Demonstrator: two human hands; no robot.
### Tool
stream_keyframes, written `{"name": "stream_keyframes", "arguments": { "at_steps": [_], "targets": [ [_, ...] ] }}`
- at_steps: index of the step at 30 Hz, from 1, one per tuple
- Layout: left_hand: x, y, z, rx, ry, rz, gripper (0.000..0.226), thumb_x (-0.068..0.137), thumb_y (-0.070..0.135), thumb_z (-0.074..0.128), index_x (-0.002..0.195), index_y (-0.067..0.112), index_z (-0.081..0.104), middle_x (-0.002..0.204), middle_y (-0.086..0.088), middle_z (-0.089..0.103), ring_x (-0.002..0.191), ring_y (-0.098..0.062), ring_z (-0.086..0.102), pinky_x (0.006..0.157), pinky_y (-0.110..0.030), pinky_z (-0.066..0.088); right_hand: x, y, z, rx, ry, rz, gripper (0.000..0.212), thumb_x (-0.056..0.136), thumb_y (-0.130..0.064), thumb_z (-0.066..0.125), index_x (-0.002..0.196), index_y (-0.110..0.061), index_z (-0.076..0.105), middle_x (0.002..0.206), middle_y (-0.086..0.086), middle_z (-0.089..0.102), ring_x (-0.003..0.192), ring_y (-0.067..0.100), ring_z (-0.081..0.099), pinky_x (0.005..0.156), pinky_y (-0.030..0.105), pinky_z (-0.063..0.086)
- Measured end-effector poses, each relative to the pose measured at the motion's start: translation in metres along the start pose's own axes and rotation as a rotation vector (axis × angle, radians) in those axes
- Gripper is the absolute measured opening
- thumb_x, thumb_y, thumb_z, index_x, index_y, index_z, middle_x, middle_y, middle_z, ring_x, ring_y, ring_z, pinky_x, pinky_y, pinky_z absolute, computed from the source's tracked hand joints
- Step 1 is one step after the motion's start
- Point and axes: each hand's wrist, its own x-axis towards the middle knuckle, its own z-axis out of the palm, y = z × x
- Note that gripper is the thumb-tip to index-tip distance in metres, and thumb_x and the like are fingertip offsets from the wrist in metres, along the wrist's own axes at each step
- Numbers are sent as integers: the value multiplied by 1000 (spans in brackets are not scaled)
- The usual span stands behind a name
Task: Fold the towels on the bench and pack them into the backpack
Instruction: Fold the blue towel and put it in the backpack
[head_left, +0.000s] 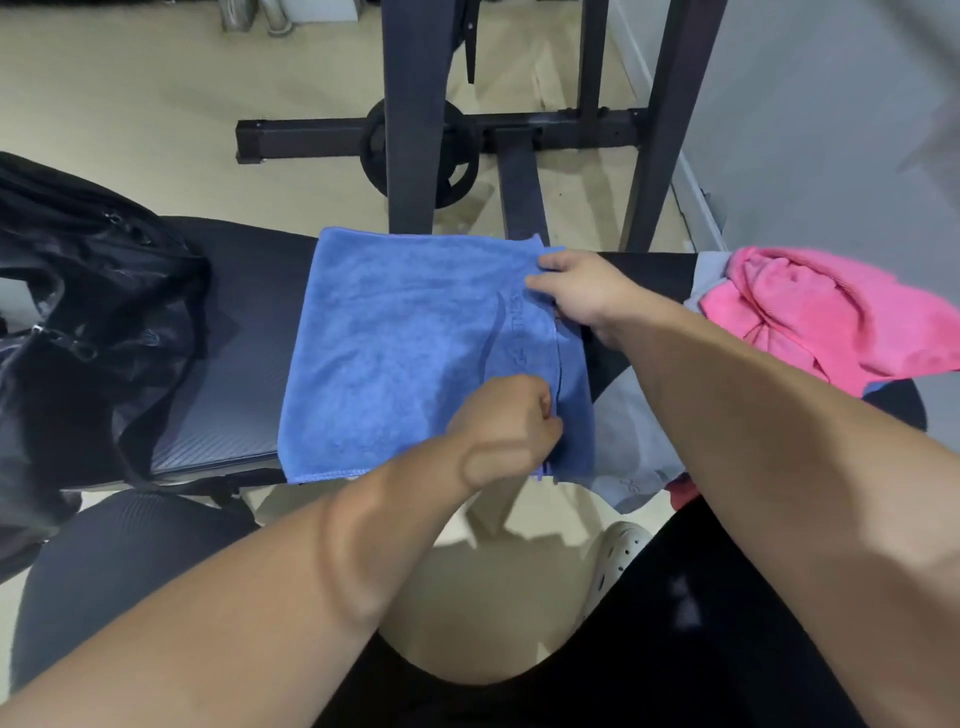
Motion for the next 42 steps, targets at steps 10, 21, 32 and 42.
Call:
{"name": "stream_keyframes", "arguments": {
  "at_steps": [10, 21, 32, 42],
  "targets": [
    [-14, 31, -27, -153, 264, 9, 24, 82, 22, 58, 61, 15, 49, 52, 4, 51, 61, -18, 51, 60, -35, 44, -17, -30, -19, 185, 10, -178, 33, 94, -31, 61, 109, -2, 65, 89, 9, 53, 79, 21, 47, 71, 35, 42],
    [-1, 26, 10, 16, -3, 7, 37, 94, 36, 55, 68, 11, 58, 70, -4, 65, 75, -27, 61, 70, -43, 51, -28, 6, -21, -177, 19, -67, 31, 87, -38, 67, 85, -13, 49, 83, 6, 47, 69, 21, 44, 62, 33, 38],
    [-42, -89, -29, 285, 319, 122, 49, 75, 57, 73, 69, 23, 39, 71, 5, 46, 68, -22, 46, 58, -34, 39, -75, 44, 13, -719, 262, -377, 42, 80, -49, 77, 107, -18, 68, 109, 7, 51, 100, 31, 48, 87, 46, 48],
    [-62, -123, -44, 712, 221, 284, 21, 60, 16, 72, 74, 23, 59, 76, 1, 50, 67, -22, 37, 54, -31, 31, -112, 71, 39, -1200, -140, -282, 88, 80, -83, 1, 157, -43, -15, 167, 2, -22, 153, 32, -19, 121, 60, -7]
  ]
}}
